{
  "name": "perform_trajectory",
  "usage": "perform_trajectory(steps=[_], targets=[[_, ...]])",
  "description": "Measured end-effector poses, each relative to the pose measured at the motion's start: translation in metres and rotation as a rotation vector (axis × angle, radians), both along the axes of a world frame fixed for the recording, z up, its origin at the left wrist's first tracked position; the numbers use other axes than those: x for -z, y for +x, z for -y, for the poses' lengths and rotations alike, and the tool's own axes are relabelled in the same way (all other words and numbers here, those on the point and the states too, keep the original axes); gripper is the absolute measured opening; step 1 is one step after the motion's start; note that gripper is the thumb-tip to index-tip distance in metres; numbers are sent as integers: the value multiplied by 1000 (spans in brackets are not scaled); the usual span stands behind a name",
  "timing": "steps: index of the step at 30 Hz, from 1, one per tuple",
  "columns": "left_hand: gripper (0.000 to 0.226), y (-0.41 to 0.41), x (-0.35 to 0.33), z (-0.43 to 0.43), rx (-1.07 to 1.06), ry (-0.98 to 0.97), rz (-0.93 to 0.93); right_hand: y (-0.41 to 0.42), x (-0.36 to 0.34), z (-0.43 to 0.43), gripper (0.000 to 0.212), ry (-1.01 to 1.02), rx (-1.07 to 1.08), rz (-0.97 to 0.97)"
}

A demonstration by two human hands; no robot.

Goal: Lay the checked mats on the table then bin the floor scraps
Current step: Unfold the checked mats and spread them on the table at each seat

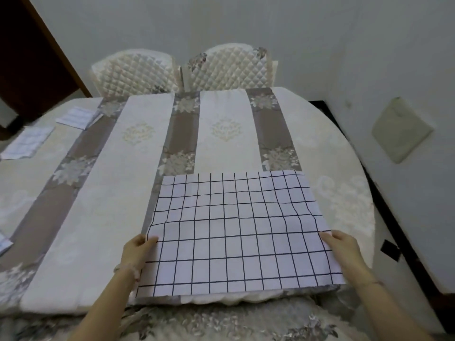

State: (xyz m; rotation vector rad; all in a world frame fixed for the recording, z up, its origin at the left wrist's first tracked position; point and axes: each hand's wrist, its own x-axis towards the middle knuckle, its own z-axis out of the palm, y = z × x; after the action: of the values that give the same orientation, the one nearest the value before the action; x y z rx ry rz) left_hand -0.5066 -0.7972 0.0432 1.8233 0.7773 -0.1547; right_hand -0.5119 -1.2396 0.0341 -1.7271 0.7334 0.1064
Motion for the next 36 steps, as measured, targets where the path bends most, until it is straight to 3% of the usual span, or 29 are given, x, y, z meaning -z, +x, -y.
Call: perform_trajectory(steps=[3,6,16,20,24,28,31,36], targets=[[15,9,4,2,18,83,-28,10,6,1,37,-118,30,-45],[25,15,5,4,13,160,-44,18,3,1,50,-256,22,-86],[41,14,14,14,155,453,-43,18,-4,-7,37,-520,-28,-147],[40,12,12,15,219,656,-48,14,-7,-12,39,-577,-59,-131],[30,18,11,18,434,822,199,5,-9,-27,35,-888,-231,1],[37,38,19,31,806,794,379,-7,-6,-66,40,-800,-613,103],[54,52,25,37,932,800,277,-15,3,-82,48,-795,-824,89],[78,62,29,27,1025,879,37,-26,9,-77,55,-966,-995,-53]])
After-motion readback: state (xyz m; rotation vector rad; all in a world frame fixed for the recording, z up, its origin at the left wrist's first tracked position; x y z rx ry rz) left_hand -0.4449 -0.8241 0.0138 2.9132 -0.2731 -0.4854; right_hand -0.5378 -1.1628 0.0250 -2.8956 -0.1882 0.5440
